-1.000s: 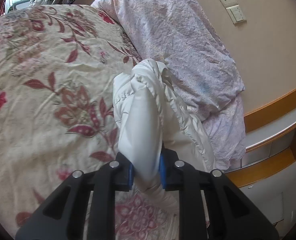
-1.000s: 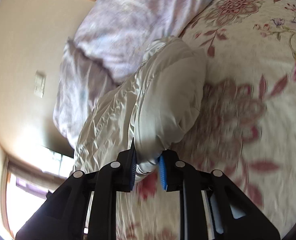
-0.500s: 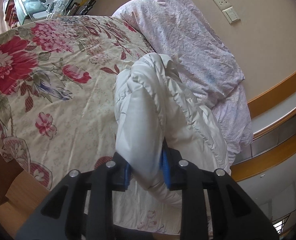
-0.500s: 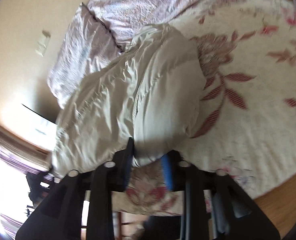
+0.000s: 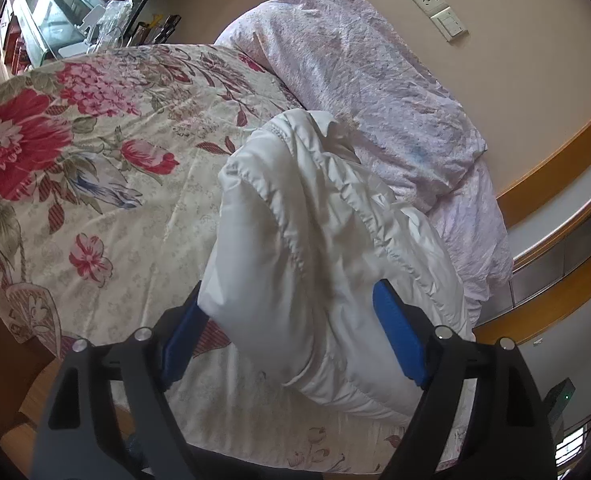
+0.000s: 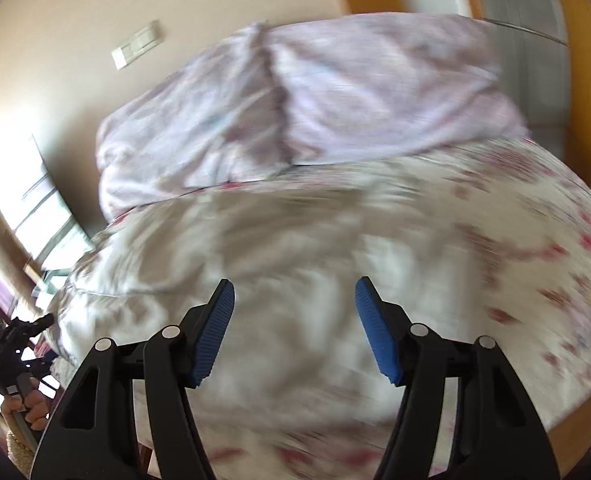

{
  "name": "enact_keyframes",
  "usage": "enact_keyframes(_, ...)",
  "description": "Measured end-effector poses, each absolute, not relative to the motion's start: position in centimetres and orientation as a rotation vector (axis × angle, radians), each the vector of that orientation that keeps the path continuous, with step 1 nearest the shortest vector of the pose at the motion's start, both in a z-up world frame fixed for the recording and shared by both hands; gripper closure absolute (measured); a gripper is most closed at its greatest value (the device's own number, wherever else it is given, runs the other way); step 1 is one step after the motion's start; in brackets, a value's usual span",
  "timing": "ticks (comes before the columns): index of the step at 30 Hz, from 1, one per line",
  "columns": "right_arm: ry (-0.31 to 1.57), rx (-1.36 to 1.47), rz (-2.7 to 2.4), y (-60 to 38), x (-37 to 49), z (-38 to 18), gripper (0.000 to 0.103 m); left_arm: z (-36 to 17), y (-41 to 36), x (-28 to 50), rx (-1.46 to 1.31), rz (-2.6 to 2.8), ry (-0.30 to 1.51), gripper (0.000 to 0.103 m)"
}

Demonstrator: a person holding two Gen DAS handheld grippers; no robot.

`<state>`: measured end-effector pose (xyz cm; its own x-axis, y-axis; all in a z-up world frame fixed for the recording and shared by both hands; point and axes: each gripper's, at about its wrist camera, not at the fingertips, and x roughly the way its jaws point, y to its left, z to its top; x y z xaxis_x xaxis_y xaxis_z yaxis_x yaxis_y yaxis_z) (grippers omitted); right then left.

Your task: Fold large clothes

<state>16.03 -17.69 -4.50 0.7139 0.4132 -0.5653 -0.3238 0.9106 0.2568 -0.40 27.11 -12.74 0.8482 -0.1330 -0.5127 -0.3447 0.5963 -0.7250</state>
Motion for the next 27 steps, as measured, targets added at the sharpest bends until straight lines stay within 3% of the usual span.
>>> enact_keyframes(8,0.632,-0.004,0.436,-8.2,17.7,-5.7,0.038,-13.7,26.9,0.6,-0.959,0.126,0.573,0.021)
enact_keyframes(27,0.781,-0.165,0.333,-3.8,19.7,-11.7,0.032,-13.7,27.5,3.1,-0.936,0.138,0.59,0.018)
